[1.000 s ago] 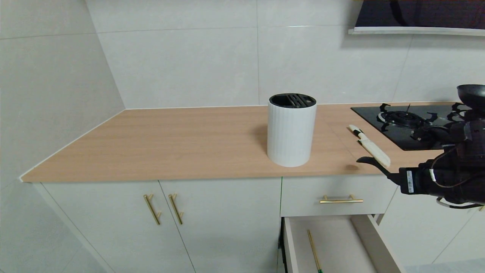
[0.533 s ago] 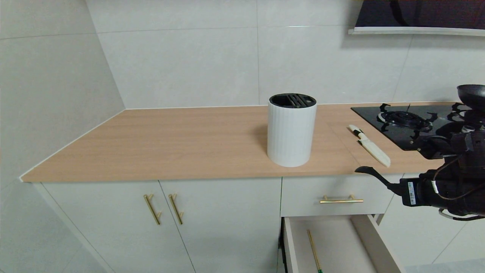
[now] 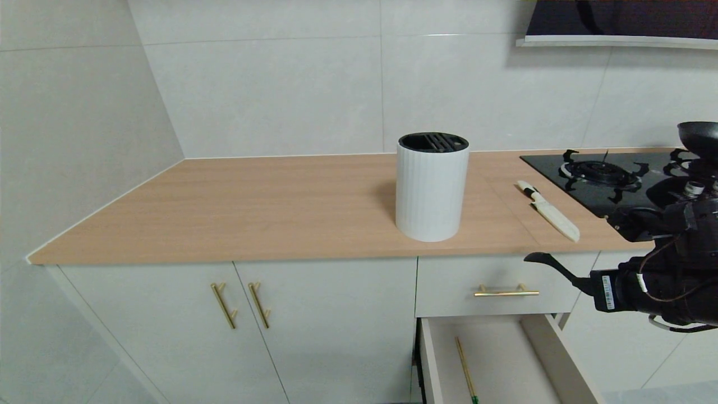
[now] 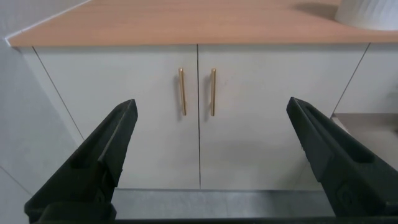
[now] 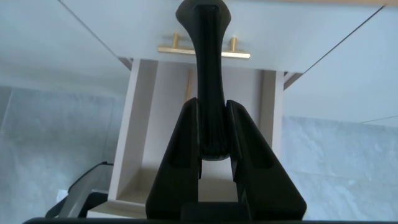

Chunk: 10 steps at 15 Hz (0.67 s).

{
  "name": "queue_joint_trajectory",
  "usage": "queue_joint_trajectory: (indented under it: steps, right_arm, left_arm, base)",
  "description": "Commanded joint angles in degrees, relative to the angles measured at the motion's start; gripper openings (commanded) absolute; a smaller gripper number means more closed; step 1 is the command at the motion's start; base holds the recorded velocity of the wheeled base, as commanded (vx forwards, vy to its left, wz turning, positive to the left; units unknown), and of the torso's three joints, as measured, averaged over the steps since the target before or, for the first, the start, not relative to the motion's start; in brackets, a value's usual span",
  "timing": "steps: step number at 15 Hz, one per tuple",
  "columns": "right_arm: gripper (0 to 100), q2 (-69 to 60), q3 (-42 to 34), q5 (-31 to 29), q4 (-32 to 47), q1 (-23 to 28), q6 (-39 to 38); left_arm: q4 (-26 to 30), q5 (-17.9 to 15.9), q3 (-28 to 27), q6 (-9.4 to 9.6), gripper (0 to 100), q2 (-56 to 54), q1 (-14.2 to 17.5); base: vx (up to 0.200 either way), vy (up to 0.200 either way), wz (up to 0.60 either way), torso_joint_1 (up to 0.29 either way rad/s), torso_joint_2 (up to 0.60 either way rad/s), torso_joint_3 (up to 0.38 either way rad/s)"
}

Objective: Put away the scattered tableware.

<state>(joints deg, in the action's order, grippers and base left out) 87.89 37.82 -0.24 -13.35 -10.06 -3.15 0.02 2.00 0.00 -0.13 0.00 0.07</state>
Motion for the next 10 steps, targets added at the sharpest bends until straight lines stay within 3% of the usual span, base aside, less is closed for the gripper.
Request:
queue_joint_trajectory:
  steps: [1, 7, 10]
  right_arm:
    - [0, 0.3, -0.2, 0.0, 0.0, -0.7, 0.0]
    - [0, 0.4, -0.5, 0.0, 0.0, -0.8, 0.0]
    - [0, 0.9, -0.5, 0.0, 0.0, -0.8, 0.0]
  left_arm:
    - [0.0, 0.0, 0.0, 0.05, 100, 0.1, 0.0]
    - [0.0, 0.0, 0.0, -0.04, 100, 0.1, 0.0]
    - [0.0, 0.0, 0.0, 0.05, 100, 0.1, 0.0]
  base:
    - [0.0, 0.0, 0.0, -0.188, 0.44, 0.256]
    - [0.0, 0.0, 0.0, -0.191, 0.46, 0.266]
    - [0.0, 0.0, 0.0, -0.054, 0.14, 0.079]
